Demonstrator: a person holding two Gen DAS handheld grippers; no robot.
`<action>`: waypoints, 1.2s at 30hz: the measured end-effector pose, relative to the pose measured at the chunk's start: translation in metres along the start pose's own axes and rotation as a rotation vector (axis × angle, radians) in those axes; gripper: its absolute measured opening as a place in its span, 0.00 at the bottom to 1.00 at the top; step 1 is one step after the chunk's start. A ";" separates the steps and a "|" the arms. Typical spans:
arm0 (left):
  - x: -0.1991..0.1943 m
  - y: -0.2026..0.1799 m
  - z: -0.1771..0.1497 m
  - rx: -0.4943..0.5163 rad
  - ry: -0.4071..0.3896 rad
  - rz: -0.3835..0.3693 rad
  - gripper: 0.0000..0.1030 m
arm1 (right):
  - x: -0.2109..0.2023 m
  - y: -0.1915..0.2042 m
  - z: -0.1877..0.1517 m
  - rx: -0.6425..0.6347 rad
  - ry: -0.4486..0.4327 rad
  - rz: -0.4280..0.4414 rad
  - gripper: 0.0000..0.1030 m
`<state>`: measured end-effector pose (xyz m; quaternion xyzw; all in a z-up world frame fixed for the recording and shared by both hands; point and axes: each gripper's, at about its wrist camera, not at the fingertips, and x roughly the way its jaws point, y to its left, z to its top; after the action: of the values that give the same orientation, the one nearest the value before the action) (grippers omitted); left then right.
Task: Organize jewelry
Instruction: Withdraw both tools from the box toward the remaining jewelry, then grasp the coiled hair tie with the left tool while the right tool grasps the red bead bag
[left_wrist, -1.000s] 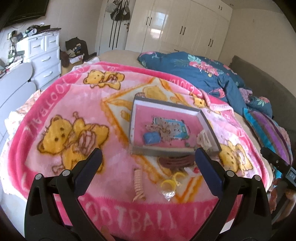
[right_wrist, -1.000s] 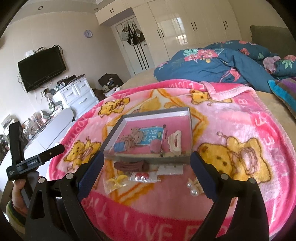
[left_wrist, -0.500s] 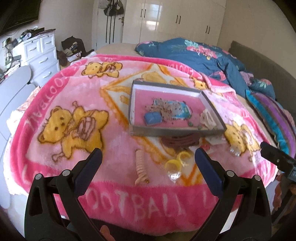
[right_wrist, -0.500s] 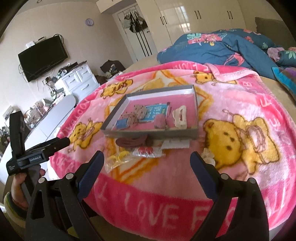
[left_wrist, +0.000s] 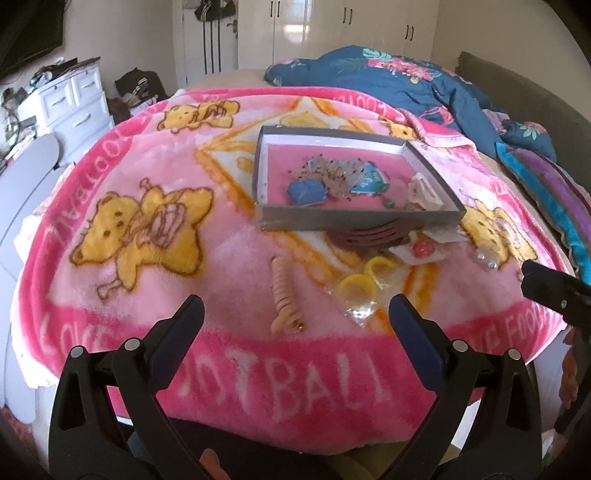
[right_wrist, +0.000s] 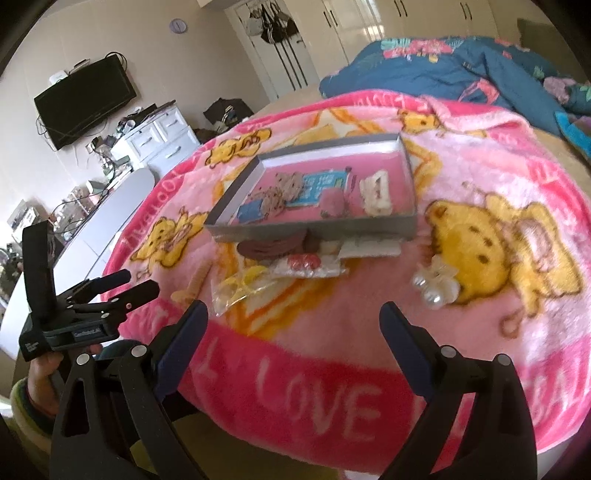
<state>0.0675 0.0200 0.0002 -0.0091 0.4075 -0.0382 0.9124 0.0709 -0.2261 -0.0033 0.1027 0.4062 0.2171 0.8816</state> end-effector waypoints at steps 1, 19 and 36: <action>0.002 0.002 0.000 -0.004 0.004 0.006 0.91 | 0.005 0.001 -0.001 0.006 0.015 0.005 0.91; 0.046 0.037 -0.007 -0.146 0.108 -0.080 0.74 | 0.099 -0.031 0.008 0.313 0.155 0.098 0.82; 0.079 0.027 -0.005 -0.194 0.196 -0.140 0.22 | 0.117 -0.054 0.027 0.437 0.067 0.108 0.39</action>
<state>0.1179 0.0408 -0.0636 -0.1218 0.4946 -0.0631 0.8582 0.1749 -0.2191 -0.0838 0.3057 0.4666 0.1742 0.8115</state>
